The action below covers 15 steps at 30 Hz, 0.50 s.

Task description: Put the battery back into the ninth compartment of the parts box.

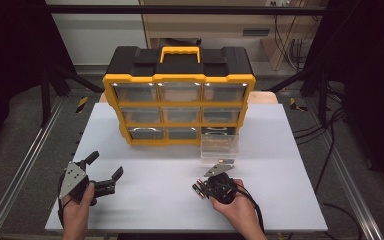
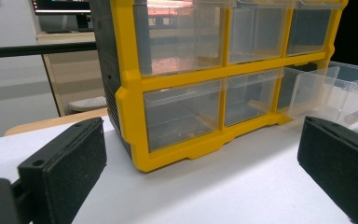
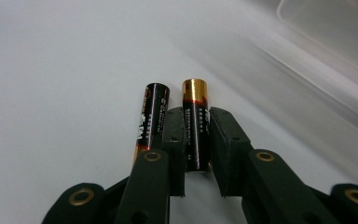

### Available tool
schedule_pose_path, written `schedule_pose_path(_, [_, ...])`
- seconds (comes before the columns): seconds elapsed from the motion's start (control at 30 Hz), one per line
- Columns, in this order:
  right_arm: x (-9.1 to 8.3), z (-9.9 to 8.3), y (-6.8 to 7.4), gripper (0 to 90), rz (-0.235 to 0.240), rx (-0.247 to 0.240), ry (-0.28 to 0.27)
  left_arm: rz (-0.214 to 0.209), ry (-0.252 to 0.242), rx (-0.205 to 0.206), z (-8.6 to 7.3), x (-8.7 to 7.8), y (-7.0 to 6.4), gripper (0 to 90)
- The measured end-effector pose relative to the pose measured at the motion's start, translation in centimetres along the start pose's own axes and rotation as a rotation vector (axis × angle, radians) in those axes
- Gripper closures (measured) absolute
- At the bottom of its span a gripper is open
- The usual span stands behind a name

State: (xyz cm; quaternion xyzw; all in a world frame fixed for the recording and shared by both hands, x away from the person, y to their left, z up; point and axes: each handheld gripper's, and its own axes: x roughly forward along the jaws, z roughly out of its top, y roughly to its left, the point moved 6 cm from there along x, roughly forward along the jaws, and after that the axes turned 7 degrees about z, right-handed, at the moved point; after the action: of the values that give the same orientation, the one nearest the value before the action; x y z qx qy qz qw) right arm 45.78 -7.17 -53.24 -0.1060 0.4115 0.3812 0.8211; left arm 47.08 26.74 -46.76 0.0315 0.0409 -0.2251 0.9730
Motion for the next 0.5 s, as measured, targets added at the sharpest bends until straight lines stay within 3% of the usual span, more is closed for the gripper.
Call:
schedule_pose_path(0.33, [-0.04, -0.20, 0.03, 77.0, -0.013, -0.013, -0.029, -0.008, 0.003, 0.001, -0.01, 0.09, -0.15, 0.8])
schedule_pose_path(0.5, [-0.68, -0.15, -0.56, 77.0, -0.022, -0.008, -0.071, -0.007, 0.002, -0.003, -0.01, 0.09, -0.05, 0.8])
